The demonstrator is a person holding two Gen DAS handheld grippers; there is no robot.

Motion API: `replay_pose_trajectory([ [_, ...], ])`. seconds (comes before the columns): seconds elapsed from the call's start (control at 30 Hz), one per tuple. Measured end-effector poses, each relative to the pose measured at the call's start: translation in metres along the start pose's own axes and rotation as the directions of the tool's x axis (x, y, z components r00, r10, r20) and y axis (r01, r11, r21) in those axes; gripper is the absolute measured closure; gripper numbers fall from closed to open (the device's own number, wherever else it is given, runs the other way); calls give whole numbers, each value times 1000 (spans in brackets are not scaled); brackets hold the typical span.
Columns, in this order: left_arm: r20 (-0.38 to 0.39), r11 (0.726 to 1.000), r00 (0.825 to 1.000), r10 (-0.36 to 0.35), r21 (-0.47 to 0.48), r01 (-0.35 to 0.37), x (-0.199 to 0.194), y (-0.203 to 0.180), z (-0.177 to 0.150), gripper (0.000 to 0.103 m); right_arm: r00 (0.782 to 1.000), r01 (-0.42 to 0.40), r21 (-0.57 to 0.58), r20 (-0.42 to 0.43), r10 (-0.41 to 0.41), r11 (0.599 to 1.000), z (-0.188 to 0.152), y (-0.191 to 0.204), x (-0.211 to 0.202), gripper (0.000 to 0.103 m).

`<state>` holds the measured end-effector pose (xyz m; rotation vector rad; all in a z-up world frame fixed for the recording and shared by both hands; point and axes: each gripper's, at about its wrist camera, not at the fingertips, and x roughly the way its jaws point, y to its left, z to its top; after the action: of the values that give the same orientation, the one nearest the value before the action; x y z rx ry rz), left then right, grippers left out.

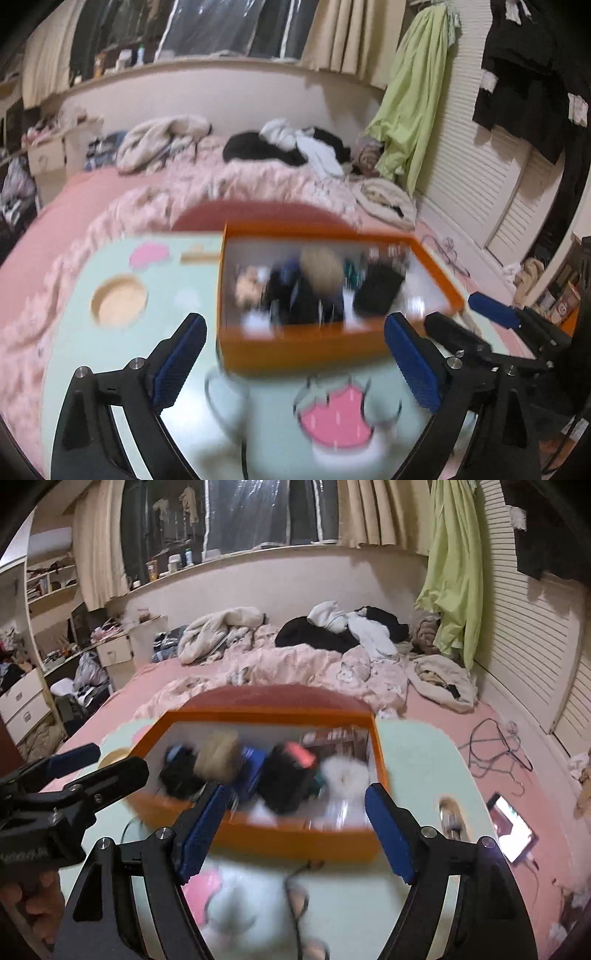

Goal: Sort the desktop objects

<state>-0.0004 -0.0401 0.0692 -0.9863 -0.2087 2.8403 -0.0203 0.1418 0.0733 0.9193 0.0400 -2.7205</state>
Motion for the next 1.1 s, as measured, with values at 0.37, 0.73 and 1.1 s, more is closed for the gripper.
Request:
replay_pose_trajectory([
  [0.37, -200, 980, 960, 195, 65, -186, 39, 4, -63, 0, 979, 9, -82, -201, -25, 997, -63, 12, 32, 11],
  [0.73, -200, 981, 960, 195, 64, -186, 38, 5, -64, 0, 980, 12, -80, -199, -27, 997, -71, 8, 46, 5],
  [1.1, -200, 980, 960, 196, 65, -186, 38, 5, -63, 0, 979, 12, -80, -200, -28, 997, -71, 8, 46, 4],
])
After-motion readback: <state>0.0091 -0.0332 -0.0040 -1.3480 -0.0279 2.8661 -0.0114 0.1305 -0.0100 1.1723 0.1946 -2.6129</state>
